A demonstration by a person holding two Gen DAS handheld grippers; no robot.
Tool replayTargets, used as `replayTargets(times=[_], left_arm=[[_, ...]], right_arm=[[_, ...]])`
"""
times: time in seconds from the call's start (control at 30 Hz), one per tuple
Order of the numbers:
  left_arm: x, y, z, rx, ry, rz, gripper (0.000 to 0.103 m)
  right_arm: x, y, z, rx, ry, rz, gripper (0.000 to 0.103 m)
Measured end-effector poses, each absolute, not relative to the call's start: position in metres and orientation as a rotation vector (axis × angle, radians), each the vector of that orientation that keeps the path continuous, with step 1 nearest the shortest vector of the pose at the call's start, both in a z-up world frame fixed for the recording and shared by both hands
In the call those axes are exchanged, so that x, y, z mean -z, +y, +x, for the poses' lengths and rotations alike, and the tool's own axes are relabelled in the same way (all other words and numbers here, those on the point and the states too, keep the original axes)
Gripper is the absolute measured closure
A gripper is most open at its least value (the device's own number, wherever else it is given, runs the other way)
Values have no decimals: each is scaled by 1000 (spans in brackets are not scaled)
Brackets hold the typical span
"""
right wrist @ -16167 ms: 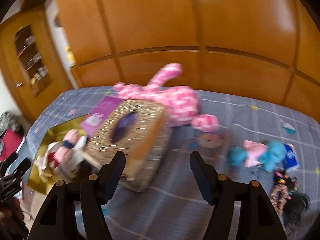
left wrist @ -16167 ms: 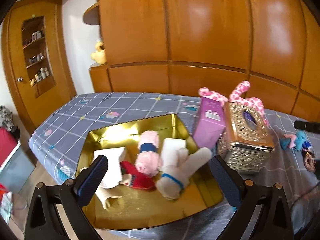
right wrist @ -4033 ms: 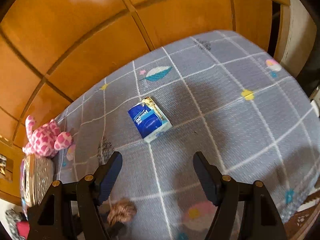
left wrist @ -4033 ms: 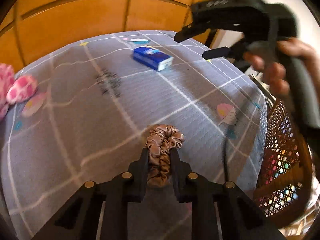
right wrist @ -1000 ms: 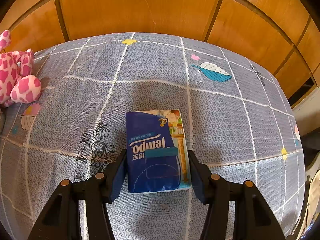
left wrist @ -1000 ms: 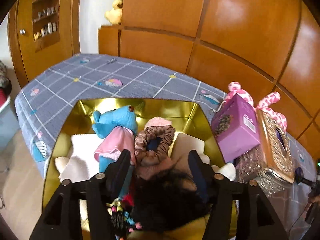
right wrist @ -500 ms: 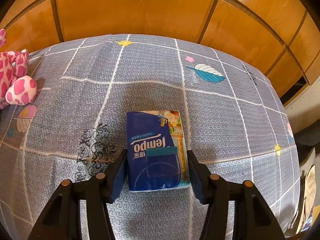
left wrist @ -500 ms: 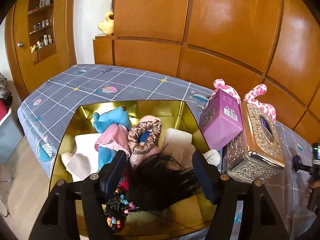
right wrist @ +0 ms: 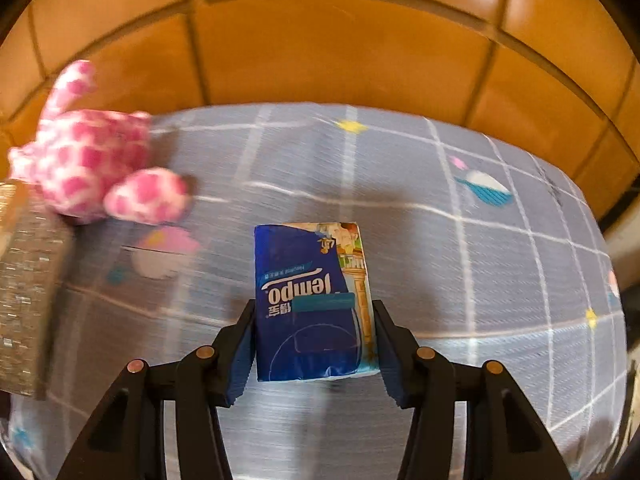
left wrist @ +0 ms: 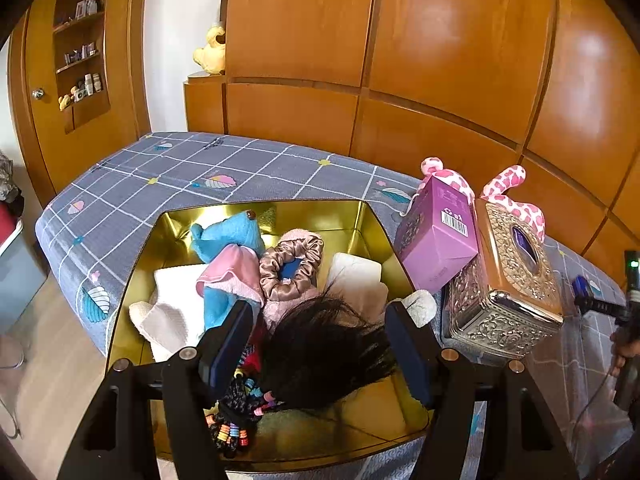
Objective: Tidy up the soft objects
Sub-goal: 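Carry the blue Tempo tissue pack into the gold tray and open the right gripper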
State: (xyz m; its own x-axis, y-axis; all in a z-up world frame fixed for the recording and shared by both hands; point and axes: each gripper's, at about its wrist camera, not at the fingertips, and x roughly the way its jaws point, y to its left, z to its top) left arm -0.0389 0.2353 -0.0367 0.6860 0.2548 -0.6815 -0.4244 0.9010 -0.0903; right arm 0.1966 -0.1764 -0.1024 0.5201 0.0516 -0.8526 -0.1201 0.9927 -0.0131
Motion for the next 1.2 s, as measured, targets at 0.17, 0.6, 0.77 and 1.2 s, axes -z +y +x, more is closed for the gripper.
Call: replayTargets(times=[0.17, 0.6, 0.77, 1.2], left_arm=[[39, 236, -44, -388, 726, -251, 34], [36, 264, -62, -434, 695, -321, 32], [33, 287, -75, -501, 682, -349, 32], [46, 325, -102, -597, 692, -408, 32]], right_arm=[[78, -132, 190, -213, 962, -73, 50], [2, 18, 158, -559, 789, -183, 50], [-9, 73, 125, -723, 760, -239, 50], [55, 181, 5, -1159, 845, -489, 49]])
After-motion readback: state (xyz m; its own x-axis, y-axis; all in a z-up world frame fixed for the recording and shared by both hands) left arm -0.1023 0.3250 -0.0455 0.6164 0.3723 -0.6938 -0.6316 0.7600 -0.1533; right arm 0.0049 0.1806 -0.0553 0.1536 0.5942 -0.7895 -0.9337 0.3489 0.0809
